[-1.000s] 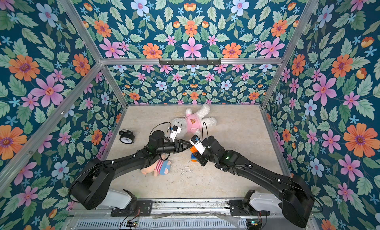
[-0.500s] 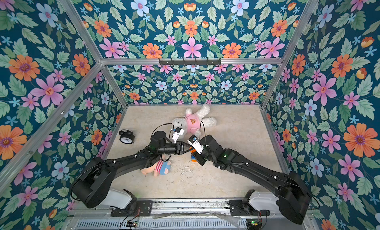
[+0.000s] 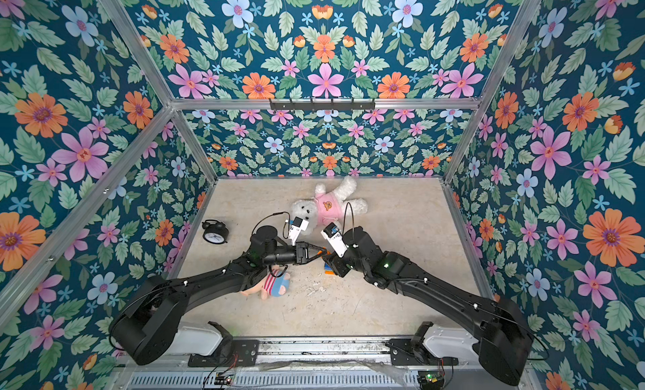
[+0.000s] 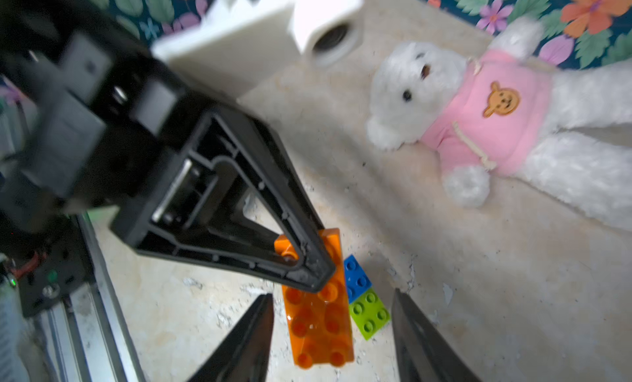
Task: Assemble the number 5 with lego
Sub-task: Assemble the lego brick with the lego brick.
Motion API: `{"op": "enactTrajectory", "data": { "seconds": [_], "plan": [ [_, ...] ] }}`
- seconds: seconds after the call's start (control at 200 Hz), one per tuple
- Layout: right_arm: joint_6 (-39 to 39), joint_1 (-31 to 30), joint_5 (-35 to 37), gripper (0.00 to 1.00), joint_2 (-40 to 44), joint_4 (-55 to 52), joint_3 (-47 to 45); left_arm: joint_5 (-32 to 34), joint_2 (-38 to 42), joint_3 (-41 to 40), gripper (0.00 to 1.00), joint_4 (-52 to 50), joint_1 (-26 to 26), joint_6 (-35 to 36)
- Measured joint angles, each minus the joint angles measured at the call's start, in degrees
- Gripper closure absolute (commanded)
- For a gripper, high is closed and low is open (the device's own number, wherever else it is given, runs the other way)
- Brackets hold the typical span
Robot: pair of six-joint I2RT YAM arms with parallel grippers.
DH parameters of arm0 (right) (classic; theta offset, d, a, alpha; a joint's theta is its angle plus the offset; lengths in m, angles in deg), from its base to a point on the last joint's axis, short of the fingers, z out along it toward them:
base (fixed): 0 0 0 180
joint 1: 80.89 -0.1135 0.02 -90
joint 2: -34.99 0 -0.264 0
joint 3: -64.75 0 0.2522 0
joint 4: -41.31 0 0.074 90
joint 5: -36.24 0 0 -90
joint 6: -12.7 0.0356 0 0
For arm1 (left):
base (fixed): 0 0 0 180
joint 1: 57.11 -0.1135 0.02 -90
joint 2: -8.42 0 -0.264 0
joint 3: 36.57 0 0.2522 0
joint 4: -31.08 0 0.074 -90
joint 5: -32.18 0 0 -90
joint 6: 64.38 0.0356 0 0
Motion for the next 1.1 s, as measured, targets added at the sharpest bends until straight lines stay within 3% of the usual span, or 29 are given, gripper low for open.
{"op": "enactTrajectory", "data": {
  "seconds": [0.205, 0.35, 0.445, 0.54, 0.64, 0.835, 0.95, 1.1],
  "plan": [
    [25.27, 14.4, -11.61, 0.36, 5.92, 11.89, -8.72, 8.33, 2.91, -6.23, 1.0, 10.45, -0.04, -7.56],
    [39.58, 15.63, -20.74, 0.35, 6.23, 21.24, -13.38, 13.33, 2.71, -9.27, 1.0, 18.62, 0.02, -15.17],
    [42.8, 14.71, -20.96, 0.32, 6.97, 21.88, -12.39, 15.26, 2.54, -9.46, 1.0, 21.05, 0.04, -18.56],
    [35.15, 8.96, -14.88, 0.33, 7.69, 17.55, -7.72, 16.31, 2.91, -8.55, 1.0, 20.09, 0.2, -20.44],
    [18.23, 2.4, -7.61, 0.33, 7.32, 13.49, -5.46, 16.79, 3.89, -7.48, 1.0, 17.75, 0.31, -20.72],
    [-11.32, 0.26, 3.28, 0.35, 3.37, 3.52, -2.86, 17.55, 6.16, -6.73, 1.0, 12.72, 0.79, -20.76],
    [-22.99, 0.2, 4.55, 0.35, 1.99, 1.18, 1.44, 17.64, 7.08, -7.17, 1.0, 11.5, 1.25, -20.94],
    [-32.5, 0.37, 1.6, 0.36, -1.79, -3.3, 6.78, 17.79, 6.86, -7.52, 1.0, 10.71, 1.75, -21.75]
  ]
}}
